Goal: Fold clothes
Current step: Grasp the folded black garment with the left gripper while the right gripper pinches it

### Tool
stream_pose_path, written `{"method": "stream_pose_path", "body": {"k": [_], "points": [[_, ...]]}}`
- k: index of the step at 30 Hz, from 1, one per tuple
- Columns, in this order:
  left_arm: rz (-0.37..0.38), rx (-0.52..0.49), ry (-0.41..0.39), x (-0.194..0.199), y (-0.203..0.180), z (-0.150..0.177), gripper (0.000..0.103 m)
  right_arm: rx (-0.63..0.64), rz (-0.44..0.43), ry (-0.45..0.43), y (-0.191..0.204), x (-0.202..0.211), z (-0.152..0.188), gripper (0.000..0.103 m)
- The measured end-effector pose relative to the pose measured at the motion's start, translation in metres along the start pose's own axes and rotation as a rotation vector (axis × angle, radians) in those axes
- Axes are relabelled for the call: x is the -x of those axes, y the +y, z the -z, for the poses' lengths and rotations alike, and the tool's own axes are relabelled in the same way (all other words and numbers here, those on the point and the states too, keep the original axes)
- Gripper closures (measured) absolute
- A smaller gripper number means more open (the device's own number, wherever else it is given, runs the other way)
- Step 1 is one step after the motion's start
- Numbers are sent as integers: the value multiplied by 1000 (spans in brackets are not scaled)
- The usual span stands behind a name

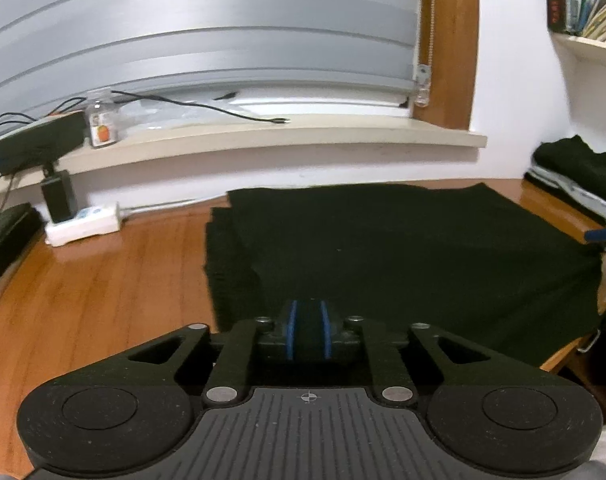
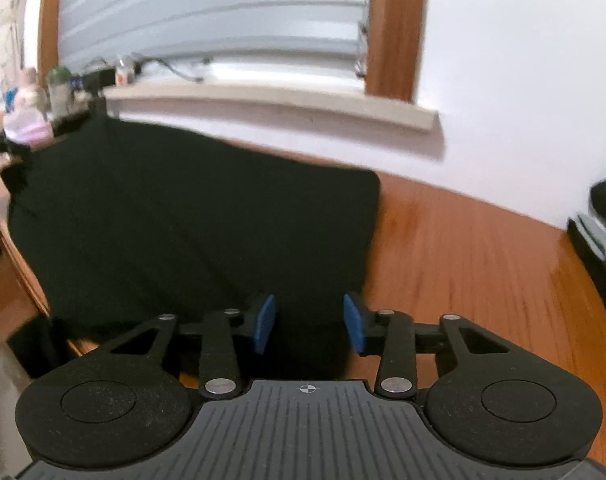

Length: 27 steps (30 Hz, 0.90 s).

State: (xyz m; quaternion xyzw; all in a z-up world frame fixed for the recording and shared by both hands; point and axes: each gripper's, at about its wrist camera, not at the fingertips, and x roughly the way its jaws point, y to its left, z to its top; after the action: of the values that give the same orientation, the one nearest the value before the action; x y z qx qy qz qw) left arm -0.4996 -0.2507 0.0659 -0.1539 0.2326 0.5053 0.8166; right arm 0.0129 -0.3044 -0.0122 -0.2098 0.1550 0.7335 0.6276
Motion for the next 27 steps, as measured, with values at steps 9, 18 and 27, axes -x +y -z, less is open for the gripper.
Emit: {"method": "stream_pose_path", "body": {"k": [9,18,27], "points": [[-34,67,-18,-10,24,-6,68,54,-154,-31,71,-85,-49,64],[48,215,-9,-42,86,-34,29,240,-357,-37,231,-132,-92,44],[163,304,79,-97,110,-42,28,259,-497,-42,311,-151,-115,23]]}}
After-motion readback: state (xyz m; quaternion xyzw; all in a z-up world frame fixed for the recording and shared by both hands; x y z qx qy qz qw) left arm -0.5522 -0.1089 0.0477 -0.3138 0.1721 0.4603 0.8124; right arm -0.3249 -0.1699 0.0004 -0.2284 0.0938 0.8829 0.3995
